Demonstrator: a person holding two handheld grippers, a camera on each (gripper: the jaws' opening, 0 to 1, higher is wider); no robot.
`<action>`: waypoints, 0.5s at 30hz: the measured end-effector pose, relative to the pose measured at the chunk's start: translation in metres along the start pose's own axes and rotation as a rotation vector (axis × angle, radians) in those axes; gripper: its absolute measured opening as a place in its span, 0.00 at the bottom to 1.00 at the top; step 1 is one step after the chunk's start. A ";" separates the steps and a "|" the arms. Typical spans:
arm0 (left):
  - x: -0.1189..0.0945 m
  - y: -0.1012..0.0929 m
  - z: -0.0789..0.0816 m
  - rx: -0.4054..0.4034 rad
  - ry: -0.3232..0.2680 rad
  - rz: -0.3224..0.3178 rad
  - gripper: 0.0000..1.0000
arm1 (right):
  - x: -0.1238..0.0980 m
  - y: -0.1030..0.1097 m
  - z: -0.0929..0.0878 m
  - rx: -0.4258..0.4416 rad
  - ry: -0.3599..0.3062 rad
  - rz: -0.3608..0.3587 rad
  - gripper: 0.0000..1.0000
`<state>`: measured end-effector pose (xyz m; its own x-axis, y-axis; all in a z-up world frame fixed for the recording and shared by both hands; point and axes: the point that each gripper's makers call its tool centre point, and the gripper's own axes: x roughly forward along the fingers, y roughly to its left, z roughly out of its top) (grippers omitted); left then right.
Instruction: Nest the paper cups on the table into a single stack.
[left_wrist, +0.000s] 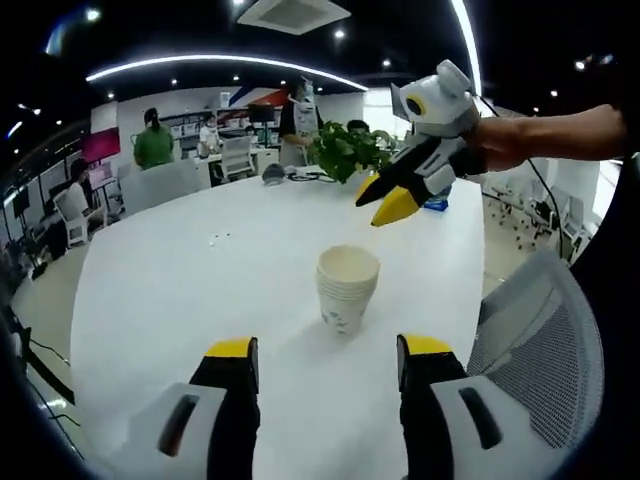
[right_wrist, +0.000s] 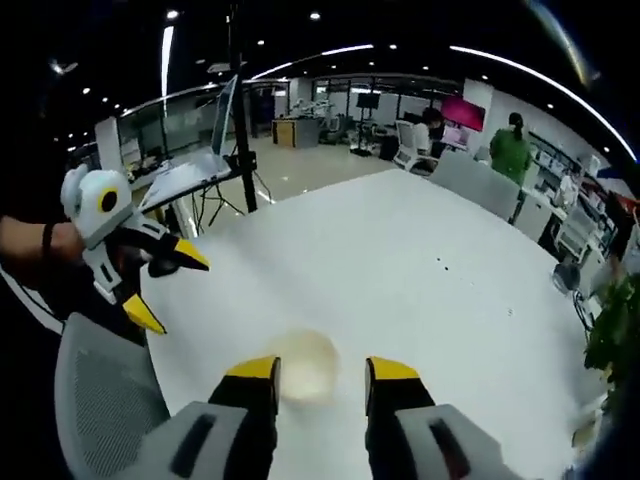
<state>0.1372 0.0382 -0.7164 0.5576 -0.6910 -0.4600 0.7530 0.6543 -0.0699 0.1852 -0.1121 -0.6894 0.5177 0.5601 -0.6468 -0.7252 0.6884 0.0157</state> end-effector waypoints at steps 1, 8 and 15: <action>0.000 0.001 0.000 -0.006 -0.002 0.005 0.54 | -0.001 -0.001 -0.001 0.011 -0.013 0.002 0.34; 0.009 0.001 -0.005 -0.049 -0.005 0.034 0.63 | 0.002 0.005 -0.024 0.091 -0.064 0.018 0.55; 0.033 0.006 -0.013 -0.071 0.002 0.071 0.64 | 0.015 0.006 -0.044 0.131 -0.087 0.031 0.65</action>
<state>0.1553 0.0230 -0.7436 0.6082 -0.6416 -0.4674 0.6849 0.7218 -0.0995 0.1689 -0.1195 -0.7324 0.5376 0.6160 -0.5759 -0.6791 0.7211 0.1374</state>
